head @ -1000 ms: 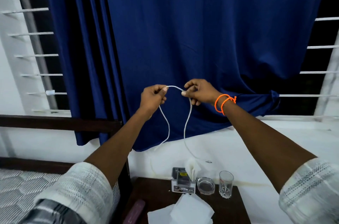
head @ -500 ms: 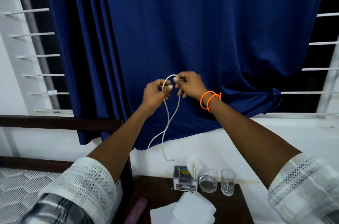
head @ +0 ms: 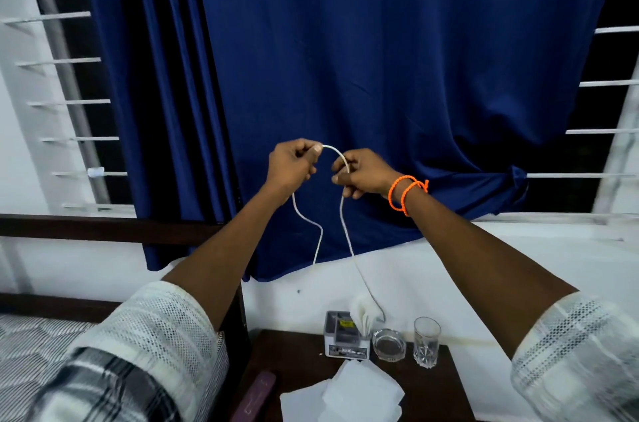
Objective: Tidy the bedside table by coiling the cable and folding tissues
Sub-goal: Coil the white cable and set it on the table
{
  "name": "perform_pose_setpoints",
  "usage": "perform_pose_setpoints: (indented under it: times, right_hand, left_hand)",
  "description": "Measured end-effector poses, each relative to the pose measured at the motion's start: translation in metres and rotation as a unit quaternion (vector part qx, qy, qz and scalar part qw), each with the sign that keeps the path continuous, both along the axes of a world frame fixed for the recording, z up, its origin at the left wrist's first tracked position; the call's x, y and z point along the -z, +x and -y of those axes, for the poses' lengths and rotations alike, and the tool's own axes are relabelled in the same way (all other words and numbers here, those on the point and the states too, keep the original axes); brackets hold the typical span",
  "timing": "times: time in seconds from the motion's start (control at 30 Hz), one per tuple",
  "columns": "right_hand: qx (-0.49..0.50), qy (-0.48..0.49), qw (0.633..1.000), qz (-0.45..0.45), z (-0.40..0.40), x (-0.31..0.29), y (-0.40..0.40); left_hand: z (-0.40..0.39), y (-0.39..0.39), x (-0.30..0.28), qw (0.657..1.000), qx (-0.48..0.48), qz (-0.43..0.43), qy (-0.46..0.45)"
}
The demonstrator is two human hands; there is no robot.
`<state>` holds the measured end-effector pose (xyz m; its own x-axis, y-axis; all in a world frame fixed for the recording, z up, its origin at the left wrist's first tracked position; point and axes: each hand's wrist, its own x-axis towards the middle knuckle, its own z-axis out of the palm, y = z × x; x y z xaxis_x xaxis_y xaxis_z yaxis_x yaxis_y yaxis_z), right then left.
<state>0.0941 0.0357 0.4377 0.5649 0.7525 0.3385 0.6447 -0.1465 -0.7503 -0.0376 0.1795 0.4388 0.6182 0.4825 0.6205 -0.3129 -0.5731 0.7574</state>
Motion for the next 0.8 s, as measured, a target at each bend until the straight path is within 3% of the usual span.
perform_pose_setpoints:
  times: [0.1, 0.23, 0.33, 0.43, 0.53, 0.67, 0.8]
  right_hand:
    - [-0.006, 0.037, 0.999, 0.019, -0.004, -0.005, -0.009]
    - [0.042, 0.087, 0.987, 0.127, -0.003, -0.017, -0.014]
    - [0.050, 0.064, 0.978, 0.192, -0.003, -0.025, -0.016]
    - [0.051, 0.064, 0.982, 0.171, -0.004, -0.029, -0.019]
    - [0.089, 0.134, 0.981, 0.108, -0.007, -0.031, -0.020]
    - [0.151, 0.210, 0.964, 0.059, -0.003, -0.035, -0.012]
    - [0.163, 0.161, 0.969, 0.089, 0.009, -0.028, 0.000]
  left_hand:
    - [0.003, 0.001, -0.005, 0.999, -0.018, -0.001, 0.035]
    - [-0.002, -0.001, -0.006, 0.998, -0.026, -0.013, 0.048]
    - [-0.005, -0.005, -0.007, 0.998, -0.018, -0.023, 0.053]
    - [-0.004, -0.009, -0.008, 0.999, -0.008, -0.021, 0.046]
    - [-0.002, -0.010, 0.001, 0.999, 0.034, -0.032, -0.010]
    - [-0.001, -0.011, 0.025, 0.986, 0.072, -0.149, -0.022]
    - [-0.008, -0.011, 0.027, 0.981, 0.090, -0.164, -0.044]
